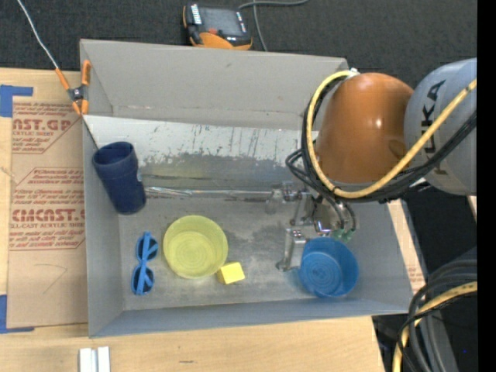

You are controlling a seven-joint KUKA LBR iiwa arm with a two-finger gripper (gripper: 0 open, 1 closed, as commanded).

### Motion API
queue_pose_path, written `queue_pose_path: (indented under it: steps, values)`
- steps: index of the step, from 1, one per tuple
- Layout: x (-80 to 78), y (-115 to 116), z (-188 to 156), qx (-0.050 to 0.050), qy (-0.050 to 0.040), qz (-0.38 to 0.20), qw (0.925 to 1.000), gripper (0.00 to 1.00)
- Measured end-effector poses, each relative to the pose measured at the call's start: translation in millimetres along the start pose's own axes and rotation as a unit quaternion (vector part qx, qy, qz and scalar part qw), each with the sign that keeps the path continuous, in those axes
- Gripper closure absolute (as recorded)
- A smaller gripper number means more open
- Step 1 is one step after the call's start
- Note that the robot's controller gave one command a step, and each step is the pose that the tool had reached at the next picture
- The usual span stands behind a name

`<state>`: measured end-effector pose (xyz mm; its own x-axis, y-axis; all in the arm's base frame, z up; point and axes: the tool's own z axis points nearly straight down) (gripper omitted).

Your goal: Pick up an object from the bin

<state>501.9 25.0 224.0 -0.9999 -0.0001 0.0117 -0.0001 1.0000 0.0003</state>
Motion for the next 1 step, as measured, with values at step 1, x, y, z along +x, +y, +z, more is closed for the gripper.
queue_pose_path:
  steps: [1]
  values:
    - [-49.0,-133.9,89.2,0.001,0.0027,-0.057,0.9984,0.0]
